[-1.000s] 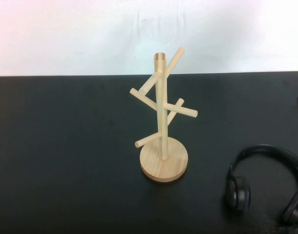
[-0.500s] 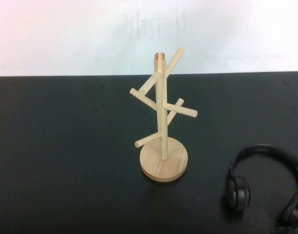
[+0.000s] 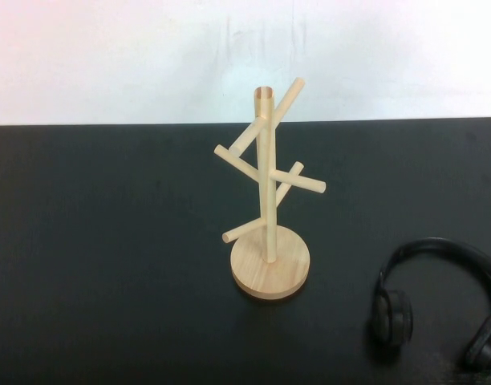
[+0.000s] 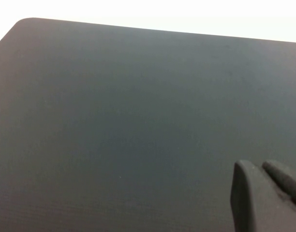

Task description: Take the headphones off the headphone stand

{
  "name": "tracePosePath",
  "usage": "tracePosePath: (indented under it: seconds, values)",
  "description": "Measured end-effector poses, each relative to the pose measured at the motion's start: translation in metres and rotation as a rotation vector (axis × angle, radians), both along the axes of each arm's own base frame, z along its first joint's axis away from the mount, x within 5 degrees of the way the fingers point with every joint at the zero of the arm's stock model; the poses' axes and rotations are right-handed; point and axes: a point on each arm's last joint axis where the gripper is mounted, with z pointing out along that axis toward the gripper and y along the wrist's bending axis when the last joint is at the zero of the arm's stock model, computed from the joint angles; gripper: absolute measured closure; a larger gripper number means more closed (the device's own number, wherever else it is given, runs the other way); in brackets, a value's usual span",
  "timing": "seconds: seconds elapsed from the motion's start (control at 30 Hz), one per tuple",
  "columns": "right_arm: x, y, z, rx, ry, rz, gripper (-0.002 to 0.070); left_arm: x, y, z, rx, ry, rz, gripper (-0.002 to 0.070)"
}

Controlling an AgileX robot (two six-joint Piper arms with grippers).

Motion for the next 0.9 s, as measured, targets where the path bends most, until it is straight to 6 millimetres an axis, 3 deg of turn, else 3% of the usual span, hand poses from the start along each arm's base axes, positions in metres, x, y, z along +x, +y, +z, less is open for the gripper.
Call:
tracePosePath:
  seconds: [0.27,0.37,0.5,0.63,0.9]
  values:
    - [0.000,-0.003,-0.014,-0.059,0.017,-0.013,0.0679,0.000,0.000,0.000,0.000,0.000,0.000,0.0673]
    - [-0.006,-0.017,-0.010,-0.340,-0.118,-0.096,0.0679,0.000,0.000,0.000,0.000,0.000,0.000,0.0673]
    - [-0.014,-0.035,-0.014,-0.279,-0.196,-0.329,0.0679,0.000,0.000,0.000,0.000,0.000,0.001,0.0673]
    - [-0.019,-0.047,-0.034,-0.238,-0.200,-0.469,0.0679,0.000,0.000,0.000,0.000,0.000,0.001,0.0673]
    - [-0.027,-0.046,-0.082,-0.141,-0.196,-0.476,0.0679,0.000,0.000,0.000,0.000,0.000,0.002,0.0673]
